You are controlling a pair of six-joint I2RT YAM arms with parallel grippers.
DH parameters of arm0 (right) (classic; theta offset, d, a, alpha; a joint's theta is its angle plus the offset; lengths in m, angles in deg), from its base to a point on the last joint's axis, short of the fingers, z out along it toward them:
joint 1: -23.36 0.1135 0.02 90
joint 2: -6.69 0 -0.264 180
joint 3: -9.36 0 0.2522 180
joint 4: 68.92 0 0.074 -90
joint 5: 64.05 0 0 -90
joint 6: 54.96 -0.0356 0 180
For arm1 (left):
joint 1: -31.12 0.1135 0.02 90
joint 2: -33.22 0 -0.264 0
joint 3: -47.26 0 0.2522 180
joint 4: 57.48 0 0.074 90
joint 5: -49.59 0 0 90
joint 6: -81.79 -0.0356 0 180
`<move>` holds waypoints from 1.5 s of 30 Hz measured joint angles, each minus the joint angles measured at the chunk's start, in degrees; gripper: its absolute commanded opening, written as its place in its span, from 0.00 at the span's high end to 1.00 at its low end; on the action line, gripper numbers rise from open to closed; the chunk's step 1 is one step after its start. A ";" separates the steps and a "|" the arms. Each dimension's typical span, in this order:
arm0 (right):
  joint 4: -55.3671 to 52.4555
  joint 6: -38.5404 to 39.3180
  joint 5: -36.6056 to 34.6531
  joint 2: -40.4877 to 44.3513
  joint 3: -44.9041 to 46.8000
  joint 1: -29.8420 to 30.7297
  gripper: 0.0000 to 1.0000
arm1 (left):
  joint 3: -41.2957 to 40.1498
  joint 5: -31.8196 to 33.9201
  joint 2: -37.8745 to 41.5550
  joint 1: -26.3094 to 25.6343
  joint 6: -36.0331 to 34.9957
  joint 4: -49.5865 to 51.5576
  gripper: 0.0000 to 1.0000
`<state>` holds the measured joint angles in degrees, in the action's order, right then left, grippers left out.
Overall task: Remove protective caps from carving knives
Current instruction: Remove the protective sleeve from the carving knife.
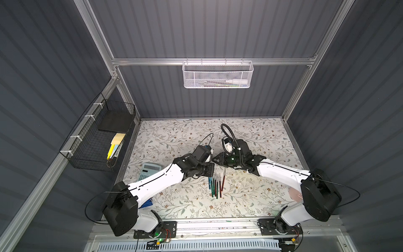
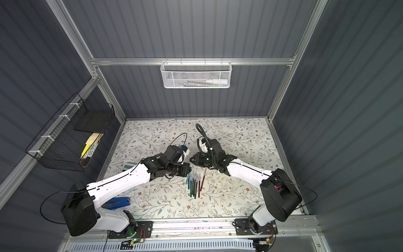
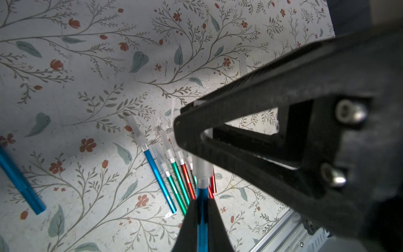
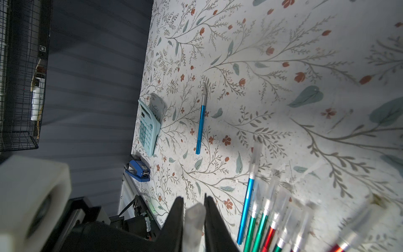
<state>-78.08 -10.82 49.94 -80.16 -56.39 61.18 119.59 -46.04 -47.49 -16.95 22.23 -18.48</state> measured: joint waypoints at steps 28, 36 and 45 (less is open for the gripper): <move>-0.04 -0.59 1.14 -1.88 -2.12 -1.25 1.00 | -2.08 0.94 0.48 0.07 1.03 -3.56 1.00; 0.22 -0.59 -0.09 -1.88 -3.85 -2.97 1.00 | -3.58 -0.46 0.48 0.00 1.31 -3.87 1.00; 0.44 -0.22 -0.28 -1.88 -5.16 -3.85 1.00 | -3.93 -0.52 0.46 0.00 1.51 -3.48 1.00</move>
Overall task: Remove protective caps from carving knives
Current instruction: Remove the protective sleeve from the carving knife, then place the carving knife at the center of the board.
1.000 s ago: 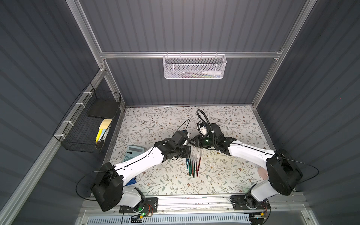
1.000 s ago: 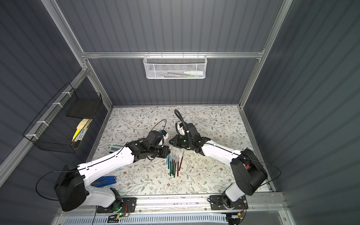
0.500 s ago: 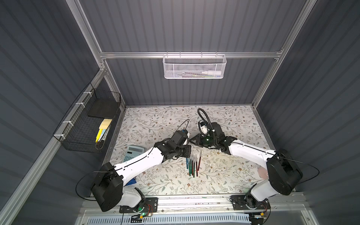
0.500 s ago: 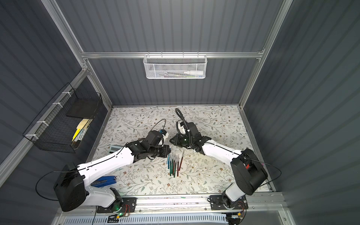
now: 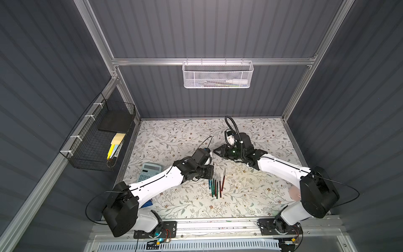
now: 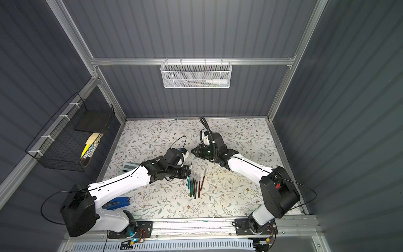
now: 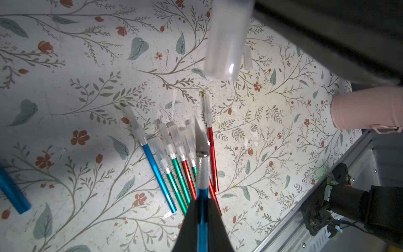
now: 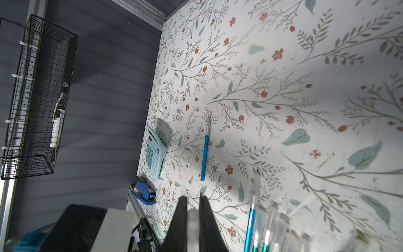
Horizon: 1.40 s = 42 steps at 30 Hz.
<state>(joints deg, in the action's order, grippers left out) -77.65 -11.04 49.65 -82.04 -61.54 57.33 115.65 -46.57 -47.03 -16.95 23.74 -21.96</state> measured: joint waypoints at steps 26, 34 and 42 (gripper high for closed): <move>-14.43 7.65 -14.64 13.20 8.57 -6.75 1.00 | 1.55 1.62 -11.45 14.43 -0.31 2.97 1.00; -17.97 9.49 -18.43 14.43 10.82 -7.10 1.00 | 6.56 1.42 -18.88 16.24 -0.52 3.48 1.00; -18.64 9.55 -18.60 14.29 11.21 -7.50 1.00 | 8.55 1.60 -23.34 19.34 -1.18 3.50 1.00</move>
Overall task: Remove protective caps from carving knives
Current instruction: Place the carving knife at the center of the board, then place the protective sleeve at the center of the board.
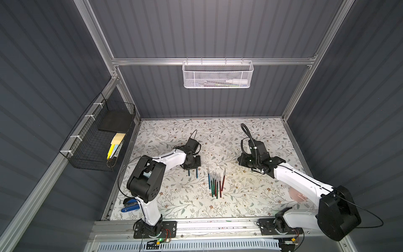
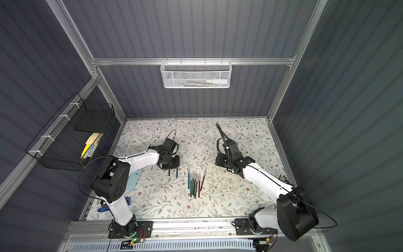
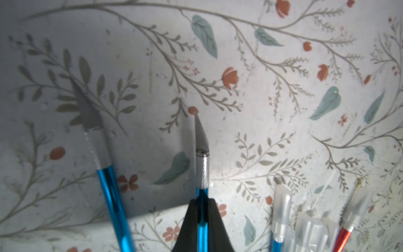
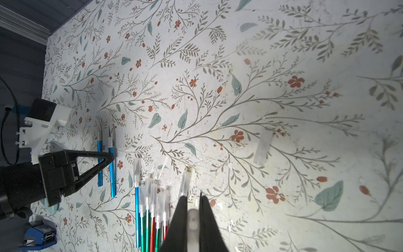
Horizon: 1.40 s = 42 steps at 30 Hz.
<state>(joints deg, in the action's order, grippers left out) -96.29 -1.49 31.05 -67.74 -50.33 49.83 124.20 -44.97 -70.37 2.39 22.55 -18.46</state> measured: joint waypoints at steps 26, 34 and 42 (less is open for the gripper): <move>-0.66 0.09 -0.20 0.02 2.23 -0.66 1.00 | 1.18 0.20 -0.66 0.68 -0.13 -0.72 0.43; -1.36 0.09 -0.20 -2.82 2.34 -2.21 1.00 | 1.18 -0.13 2.12 0.68 0.26 0.28 0.24; 0.57 -0.26 2.34 -9.25 5.79 -6.60 1.00 | 1.20 0.07 10.54 0.68 0.26 0.59 0.05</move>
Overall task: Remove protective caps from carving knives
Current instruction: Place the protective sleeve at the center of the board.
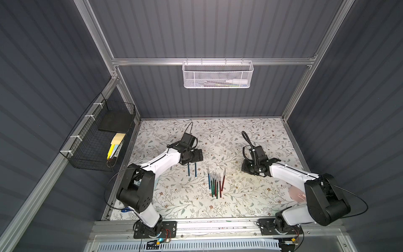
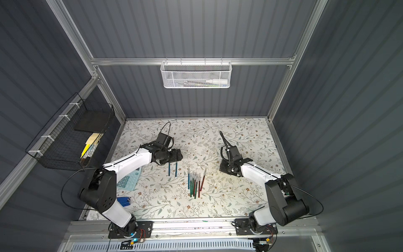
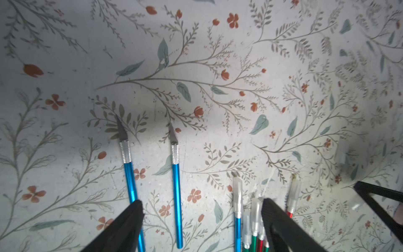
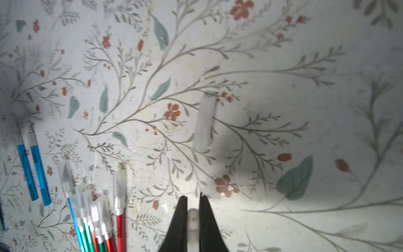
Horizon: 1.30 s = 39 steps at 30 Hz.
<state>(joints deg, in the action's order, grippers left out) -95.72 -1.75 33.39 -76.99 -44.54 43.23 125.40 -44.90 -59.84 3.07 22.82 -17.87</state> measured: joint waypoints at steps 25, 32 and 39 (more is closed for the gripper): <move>3.87 1.33 6.58 -9.57 -4.13 -8.66 0.83 | -5.35 -1.09 10.88 0.00 -0.37 -5.16 0.01; 5.95 1.11 9.14 -9.70 -4.20 -9.38 0.60 | -5.51 -1.11 11.10 0.00 -0.31 -5.25 0.00; 6.21 1.22 9.51 -9.68 -4.20 -10.21 0.60 | -5.99 -1.11 11.10 0.04 0.26 -5.51 0.01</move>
<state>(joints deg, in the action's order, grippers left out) -89.51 -0.53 42.90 -86.67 -48.74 33.03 119.41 -46.02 -48.74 3.11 23.08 -23.38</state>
